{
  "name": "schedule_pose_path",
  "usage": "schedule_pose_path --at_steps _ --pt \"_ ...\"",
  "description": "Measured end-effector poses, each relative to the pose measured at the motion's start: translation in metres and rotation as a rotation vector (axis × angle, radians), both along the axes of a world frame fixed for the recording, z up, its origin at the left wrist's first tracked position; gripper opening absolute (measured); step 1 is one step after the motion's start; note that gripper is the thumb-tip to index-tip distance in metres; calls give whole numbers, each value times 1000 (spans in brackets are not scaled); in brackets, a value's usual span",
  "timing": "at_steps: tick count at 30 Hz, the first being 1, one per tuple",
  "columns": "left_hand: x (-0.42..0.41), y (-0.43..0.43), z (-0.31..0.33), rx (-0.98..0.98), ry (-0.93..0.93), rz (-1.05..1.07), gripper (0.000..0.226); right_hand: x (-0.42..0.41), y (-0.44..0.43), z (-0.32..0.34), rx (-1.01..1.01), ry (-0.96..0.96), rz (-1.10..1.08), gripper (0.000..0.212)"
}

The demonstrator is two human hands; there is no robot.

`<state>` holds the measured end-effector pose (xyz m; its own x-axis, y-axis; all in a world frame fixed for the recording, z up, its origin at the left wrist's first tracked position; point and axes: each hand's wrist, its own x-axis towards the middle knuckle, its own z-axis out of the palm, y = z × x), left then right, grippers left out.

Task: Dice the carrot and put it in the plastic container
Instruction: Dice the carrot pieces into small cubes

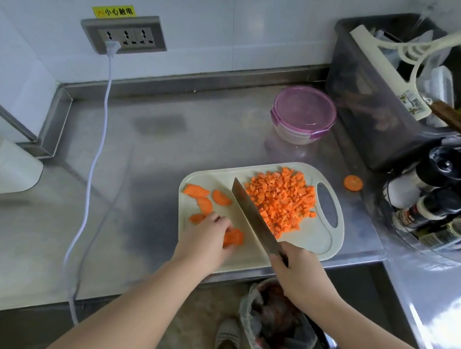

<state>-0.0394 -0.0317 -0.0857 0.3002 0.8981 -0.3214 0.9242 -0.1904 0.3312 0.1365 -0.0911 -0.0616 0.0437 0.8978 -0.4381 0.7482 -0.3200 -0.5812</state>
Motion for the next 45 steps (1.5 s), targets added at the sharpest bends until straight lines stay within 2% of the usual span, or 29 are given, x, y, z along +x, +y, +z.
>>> schedule_pose_path --at_steps 3,7,14,20,26,45 --pt "10 4 -3 30 -23 36 32 -6 0 -3 19 -20 0 34" --pt "16 8 -5 38 -62 67 34 -10 1 -7 19 -22 -21 18" --pt "13 10 -9 25 -113 114 40 -13 0 -9 30 -44 -9 13" --pt "14 10 -10 -2 -173 194 35 -18 -1 -8 48 -72 21 23" --pt "19 7 -9 48 -125 176 31 -17 -1 -9 37 -64 17 17" --pt "27 13 -5 26 -191 270 24 -10 13 -7 17 -141 63 16"
